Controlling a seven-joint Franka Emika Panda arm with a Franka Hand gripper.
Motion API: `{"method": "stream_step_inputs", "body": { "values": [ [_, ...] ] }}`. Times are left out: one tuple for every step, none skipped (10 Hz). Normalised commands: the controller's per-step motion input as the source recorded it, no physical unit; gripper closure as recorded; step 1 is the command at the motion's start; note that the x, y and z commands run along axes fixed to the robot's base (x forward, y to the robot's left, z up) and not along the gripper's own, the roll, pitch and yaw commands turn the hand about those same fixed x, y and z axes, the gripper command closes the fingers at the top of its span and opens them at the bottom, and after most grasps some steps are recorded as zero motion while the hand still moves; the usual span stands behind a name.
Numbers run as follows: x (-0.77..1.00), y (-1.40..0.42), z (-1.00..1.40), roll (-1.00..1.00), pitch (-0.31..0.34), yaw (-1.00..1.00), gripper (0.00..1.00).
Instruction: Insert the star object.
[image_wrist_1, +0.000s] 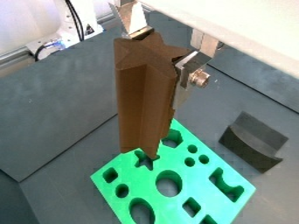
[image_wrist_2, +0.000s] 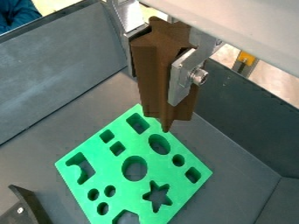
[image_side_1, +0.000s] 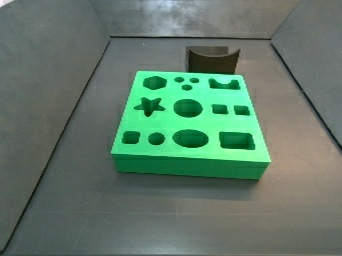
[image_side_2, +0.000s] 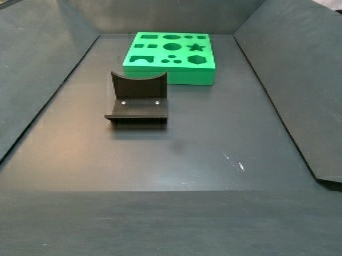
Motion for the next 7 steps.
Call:
{"method": "stream_step_inputs", "body": {
  "values": [
    [-0.12,0.13,-1.0,0.07,-0.041,0.09,1.0],
    [-0.11,0.15,-1.0,0.09,-0.047,0.09,1.0],
    [-0.1,0.17,-1.0,0.12,-0.056,0.09,1.0],
    [0.0,0.19,-1.0,0.15,-0.071,0.04,1.0],
    [0.0,0.17,-0.93,0.19,-0.06,0.0,1.0],
    [0.01,0.21,-0.87,0.22,-0.066,0.0,1.0],
    [0.07,0.41,-0.61,0.27,-0.141,0.06,1.0]
  ]
}}
